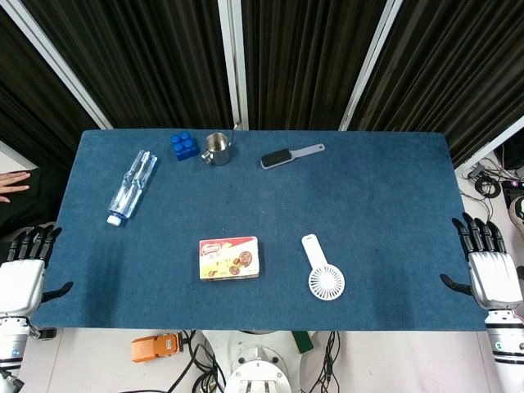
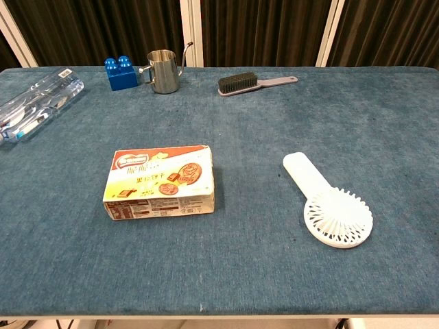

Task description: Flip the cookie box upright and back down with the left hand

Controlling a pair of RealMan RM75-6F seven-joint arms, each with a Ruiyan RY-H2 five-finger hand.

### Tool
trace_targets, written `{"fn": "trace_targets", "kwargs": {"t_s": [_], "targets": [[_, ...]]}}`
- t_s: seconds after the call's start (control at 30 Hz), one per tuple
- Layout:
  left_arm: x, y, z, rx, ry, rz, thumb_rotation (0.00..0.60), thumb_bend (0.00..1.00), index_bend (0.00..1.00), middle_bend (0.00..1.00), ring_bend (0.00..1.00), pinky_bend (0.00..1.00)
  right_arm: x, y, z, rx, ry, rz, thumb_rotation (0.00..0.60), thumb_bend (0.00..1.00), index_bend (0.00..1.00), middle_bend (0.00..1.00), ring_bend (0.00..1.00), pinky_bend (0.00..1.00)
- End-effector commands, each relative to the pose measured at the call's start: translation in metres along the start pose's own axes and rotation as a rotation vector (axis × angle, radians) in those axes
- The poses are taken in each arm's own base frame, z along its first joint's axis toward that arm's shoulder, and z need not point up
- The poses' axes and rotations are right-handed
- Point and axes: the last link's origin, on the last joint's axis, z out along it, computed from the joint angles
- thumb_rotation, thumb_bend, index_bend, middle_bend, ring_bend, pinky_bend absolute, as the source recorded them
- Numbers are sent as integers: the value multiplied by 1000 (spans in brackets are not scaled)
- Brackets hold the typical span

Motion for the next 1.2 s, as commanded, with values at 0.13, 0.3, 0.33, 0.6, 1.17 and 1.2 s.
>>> {"fn": "trace_targets", "kwargs": {"t_s": [0.13,0.3,0.33,0.6,1.17,1.2], "targets": [[-1,3,-1,-1,-3,-13,600,0,80,50,0,0,1,-2,2,2,2,2,600,175,0,0,0,0],[7,24,3,-66,-6,-112,600,0,81,50,0,0,2,4,0,-12,9,10,600,175,0,0,0,0],[9,29,5,-84,-10,-136,600,0,80,50,0,0,2,5,0,-13,8,9,600,175,0,0,0,0],[23,108,38,-338,-52,-197,600,0,81,50,0,0,5,10,-3,-9,29,17,600,176,0,0,0,0],[-5,293,86,-632,-364,-189,600,0,80,41,0,0,3,11,-5,7,25,29,600,175,0,0,0,0],[-9,299,85,-615,-393,-190,600,0,79,37,0,0,3,11,-5,4,25,28,600,175,0,0,0,0]]}}
